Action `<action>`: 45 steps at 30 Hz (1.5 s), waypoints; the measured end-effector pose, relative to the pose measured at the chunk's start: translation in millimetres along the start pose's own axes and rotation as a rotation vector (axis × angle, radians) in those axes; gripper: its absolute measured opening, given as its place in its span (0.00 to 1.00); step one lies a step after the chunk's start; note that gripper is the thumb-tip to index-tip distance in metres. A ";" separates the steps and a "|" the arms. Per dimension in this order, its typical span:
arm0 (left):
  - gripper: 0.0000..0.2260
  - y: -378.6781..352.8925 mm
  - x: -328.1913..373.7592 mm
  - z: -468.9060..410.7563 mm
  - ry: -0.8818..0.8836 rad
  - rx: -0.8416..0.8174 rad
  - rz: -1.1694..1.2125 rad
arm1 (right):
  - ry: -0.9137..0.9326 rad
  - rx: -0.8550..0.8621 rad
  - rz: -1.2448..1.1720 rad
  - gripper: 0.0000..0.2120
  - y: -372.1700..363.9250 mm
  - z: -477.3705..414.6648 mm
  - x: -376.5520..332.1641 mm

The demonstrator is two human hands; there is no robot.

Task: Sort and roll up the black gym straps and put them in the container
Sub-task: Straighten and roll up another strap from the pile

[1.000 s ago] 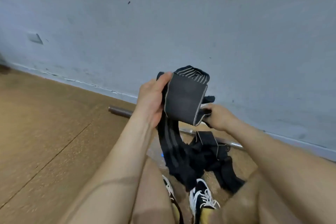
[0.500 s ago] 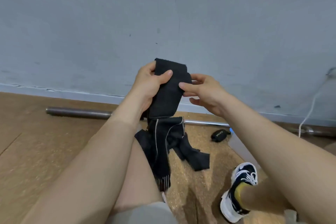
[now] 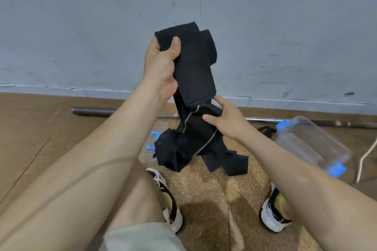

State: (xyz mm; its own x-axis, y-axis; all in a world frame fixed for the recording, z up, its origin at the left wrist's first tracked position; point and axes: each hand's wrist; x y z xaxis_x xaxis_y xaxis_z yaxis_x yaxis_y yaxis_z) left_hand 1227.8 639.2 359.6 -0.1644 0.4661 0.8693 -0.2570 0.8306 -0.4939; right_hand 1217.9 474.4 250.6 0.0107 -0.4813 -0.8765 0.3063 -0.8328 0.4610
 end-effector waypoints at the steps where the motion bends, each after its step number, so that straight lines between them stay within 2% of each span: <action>1: 0.06 0.7 -5.7 -5.6 -0.045 0.082 -0.040 | 0.019 -0.029 0.049 0.29 4.7 -1.6 7.1; 5: 0.09 15.9 -35.7 -15.8 -0.209 0.330 -0.311 | 0.014 -0.105 0.250 0.17 32.2 -12.1 38.8; 8: 0.13 44.2 -23.5 -41.6 -0.360 0.477 -0.433 | -0.176 -0.170 0.518 0.13 45.5 -5.2 89.7; 10: 0.15 66.1 -9.5 -65.9 -0.367 0.485 -0.547 | -0.341 -0.116 0.401 0.10 46.2 0.6 120.7; 13: 0.17 83.4 -26.8 -73.7 -0.258 0.384 -0.752 | -0.472 -0.027 0.043 0.06 31.6 -4.4 129.1; 15: 0.19 98.9 -57.0 -73.0 -0.157 0.341 -0.883 | -0.506 -0.035 -0.134 0.08 18.7 -17.3 119.5; 17: 0.23 123.7 -86.3 -76.5 -0.015 0.339 -1.022 | -0.500 -0.020 -0.215 0.11 10.6 -30.5 118.4; 21: 0.31 164.2 -135.4 -72.2 0.319 0.402 -1.491 | -0.472 0.041 -0.257 0.15 1.4 -44.7 132.8; 22: 0.33 165.8 -149.7 -66.6 0.328 0.365 -1.576 | -0.477 0.057 -0.286 0.17 -2.4 -47.6 139.8; 23: 0.33 164.8 -166.1 -61.2 0.292 0.258 -1.646 | -0.503 0.073 -0.325 0.19 -6.8 -50.3 145.9; 27: 0.28 140.5 -245.9 -53.2 0.118 -0.509 -1.918 | -0.738 0.192 -0.636 0.26 -23.0 -70.5 171.3; 29: 0.27 124.1 -285.3 -57.5 0.090 -0.801 -2.038 | -0.733 0.219 -0.706 0.29 -22.5 -79.9 184.2; 33: 0.21 105.2 -341.7 -84.7 0.051 -1.067 -2.288 | -0.551 0.206 -0.501 0.32 -10.0 -97.4 205.6; 35: 0.16 107.5 -359.2 -102.4 0.014 -1.147 -2.429 | -0.528 0.194 -0.423 0.31 -7.2 -108.2 215.0; 38: 0.16 121.4 -372.0 -119.0 -0.040 -1.237 -2.552 | -0.543 0.147 -0.355 0.29 -11.6 -118.7 217.0; 40: 0.18 127.8 -369.7 -123.4 -0.057 -1.179 -2.544 | -0.558 0.133 -0.361 0.27 -13.0 -121.3 211.7; 42: 0.15 125.7 -360.6 -126.3 -0.087 -0.963 -2.384 | -0.593 0.125 -0.376 0.25 -7.7 -122.2 203.1; 45: 0.07 103.8 -321.3 -132.6 -0.064 -0.287 -1.839 | -0.586 0.088 -0.381 0.21 8.2 -122.3 179.9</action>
State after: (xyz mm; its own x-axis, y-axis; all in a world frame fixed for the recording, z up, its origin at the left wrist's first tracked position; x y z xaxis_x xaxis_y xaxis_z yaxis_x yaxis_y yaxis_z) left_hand 1380.2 616.0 31.2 0.0656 -0.9694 0.2367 0.0154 0.2381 0.9711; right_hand 1338.7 414.4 79.7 -0.6042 -0.1993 -0.7715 0.1087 -0.9798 0.1680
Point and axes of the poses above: each hand's wrist, its own z-axis away from the middle knuckle, its own y-axis out of the back of the hand, x = y × z
